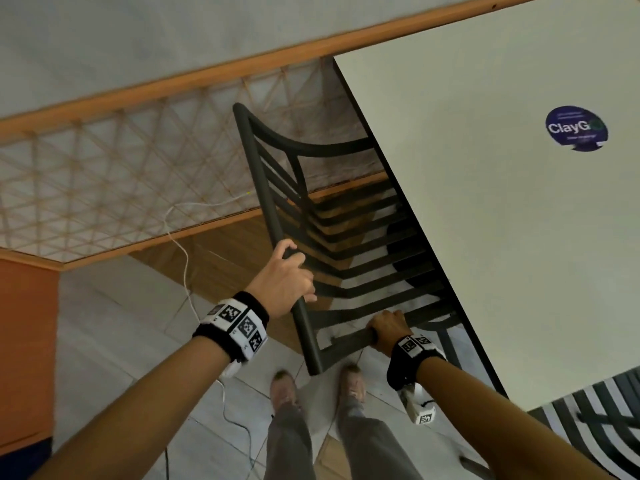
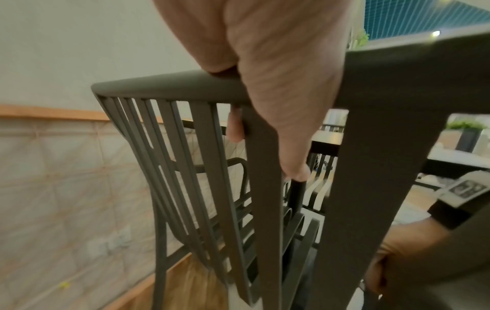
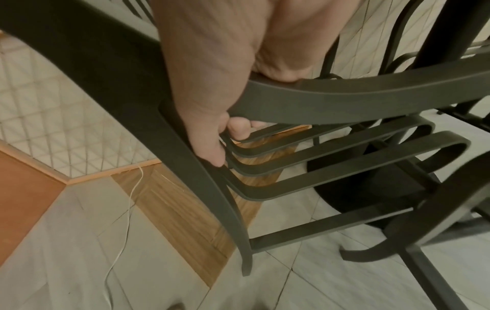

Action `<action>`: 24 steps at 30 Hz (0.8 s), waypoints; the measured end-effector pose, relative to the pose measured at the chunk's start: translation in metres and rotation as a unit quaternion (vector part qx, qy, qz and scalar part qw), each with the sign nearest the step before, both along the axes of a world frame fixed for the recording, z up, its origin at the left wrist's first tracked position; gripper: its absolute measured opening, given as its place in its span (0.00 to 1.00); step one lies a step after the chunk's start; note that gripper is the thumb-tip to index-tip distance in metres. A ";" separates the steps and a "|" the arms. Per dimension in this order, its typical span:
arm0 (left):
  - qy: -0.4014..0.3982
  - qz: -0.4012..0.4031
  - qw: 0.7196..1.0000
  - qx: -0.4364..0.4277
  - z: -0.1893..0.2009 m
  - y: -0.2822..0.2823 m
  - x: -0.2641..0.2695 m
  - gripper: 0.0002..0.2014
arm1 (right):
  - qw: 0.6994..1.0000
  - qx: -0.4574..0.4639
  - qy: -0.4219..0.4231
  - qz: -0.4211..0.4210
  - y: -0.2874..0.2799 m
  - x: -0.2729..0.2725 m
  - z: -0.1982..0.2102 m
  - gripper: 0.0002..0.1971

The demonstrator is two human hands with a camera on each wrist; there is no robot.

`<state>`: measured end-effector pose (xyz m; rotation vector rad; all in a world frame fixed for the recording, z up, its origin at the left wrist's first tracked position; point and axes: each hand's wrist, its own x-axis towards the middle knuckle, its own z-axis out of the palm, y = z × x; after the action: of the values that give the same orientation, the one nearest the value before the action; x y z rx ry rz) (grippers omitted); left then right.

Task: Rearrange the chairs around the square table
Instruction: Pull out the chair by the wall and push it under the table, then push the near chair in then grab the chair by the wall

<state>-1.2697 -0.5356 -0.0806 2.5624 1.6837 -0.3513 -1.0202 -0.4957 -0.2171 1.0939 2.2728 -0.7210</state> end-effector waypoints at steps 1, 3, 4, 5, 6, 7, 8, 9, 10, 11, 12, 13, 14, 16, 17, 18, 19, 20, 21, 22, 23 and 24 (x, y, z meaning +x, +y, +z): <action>-0.012 0.003 1.000 -0.004 0.002 0.005 -0.004 0.13 | 1.000 -0.002 0.001 0.000 0.003 -0.005 0.001 0.07; -0.016 0.029 0.999 -0.007 0.008 0.008 -0.005 0.11 | 1.000 0.003 0.013 -0.006 0.005 -0.012 0.006 0.08; -0.006 0.049 0.999 -0.006 0.009 0.007 -0.004 0.10 | 1.000 0.009 0.020 -0.013 0.004 -0.014 0.007 0.08; 0.008 0.071 0.997 -0.002 0.011 0.005 -0.001 0.09 | 0.999 0.015 0.026 -0.019 0.002 -0.014 0.009 0.10; 0.024 0.096 0.995 0.002 0.014 0.000 0.004 0.11 | 0.999 0.021 0.034 -0.026 -0.003 -0.011 0.011 0.13; 0.037 0.124 0.992 0.002 0.016 -0.007 0.010 0.14 | 0.998 0.032 0.045 -0.033 -0.009 -0.006 0.014 0.18; 0.046 0.150 0.988 0.000 0.017 -0.014 0.016 0.17 | 0.996 0.043 0.060 -0.045 -0.016 0.000 0.016 0.23; 0.052 0.169 0.984 -0.006 0.019 -0.021 0.021 0.21 | 0.994 0.051 0.080 -0.058 -0.023 0.008 0.020 0.28; 0.056 0.176 0.983 -0.012 0.020 -0.030 0.027 0.23 | 0.991 0.053 0.097 -0.076 -0.030 0.018 0.023 0.31; 0.056 0.176 0.983 -0.014 0.020 -0.039 0.033 0.24 | 0.988 0.052 0.109 -0.095 -0.037 0.029 0.028 0.35; 0.054 0.172 0.983 -0.016 0.019 -0.049 0.040 0.25 | 0.985 0.049 0.115 -0.115 -0.045 0.041 0.032 0.38; 0.052 0.169 0.984 -0.017 0.018 -0.060 0.047 0.25 | 0.983 0.047 0.117 -0.135 -0.052 0.055 0.036 0.40; 0.048 0.170 0.984 -0.018 0.016 -0.072 0.057 0.25 | 0.981 0.040 0.114 -0.154 -0.061 0.071 0.039 0.41; 0.037 0.187 0.982 -0.011 0.013 -0.094 0.077 0.24 | 0.975 0.019 0.118 -0.187 -0.080 0.101 0.045 0.42; 0.027 0.201 0.979 -0.002 0.012 -0.106 0.088 0.24 | 0.971 0.006 0.121 -0.206 -0.091 0.116 0.051 0.42; 0.012 0.216 0.976 0.007 0.011 -0.117 0.099 0.26 | 0.967 0.002 0.121 -0.224 -0.103 0.131 0.056 0.41; -0.006 0.229 0.973 0.010 0.012 -0.129 0.110 0.29 | 0.964 0.004 0.117 -0.238 -0.114 0.145 0.061 0.41; -0.033 0.245 0.969 0.009 0.012 -0.142 0.123 0.31 | 0.962 0.009 0.109 -0.250 -0.126 0.159 0.066 0.40; -0.072 0.263 0.962 0.007 0.013 -0.155 0.136 0.32 | 0.959 0.012 0.105 -0.263 -0.137 0.174 0.071 0.39; -0.126 0.287 0.949 0.011 0.014 -0.169 0.150 0.32 | 0.955 0.012 0.107 -0.278 -0.147 0.188 0.075 0.38; -0.192 0.313 0.930 0.020 0.015 -0.181 0.164 0.31 | 0.949 0.009 0.114 -0.293 -0.156 0.203 0.081 0.38; -0.258 0.335 0.906 0.027 0.017 -0.193 0.180 0.30 | 0.945 0.009 0.120 -0.304 -0.163 0.218 0.087 0.37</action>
<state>-1.0898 -0.7285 -0.0634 1.6911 2.1697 0.3812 -0.8024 -0.6587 -0.1296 1.8375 2.1282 -1.1230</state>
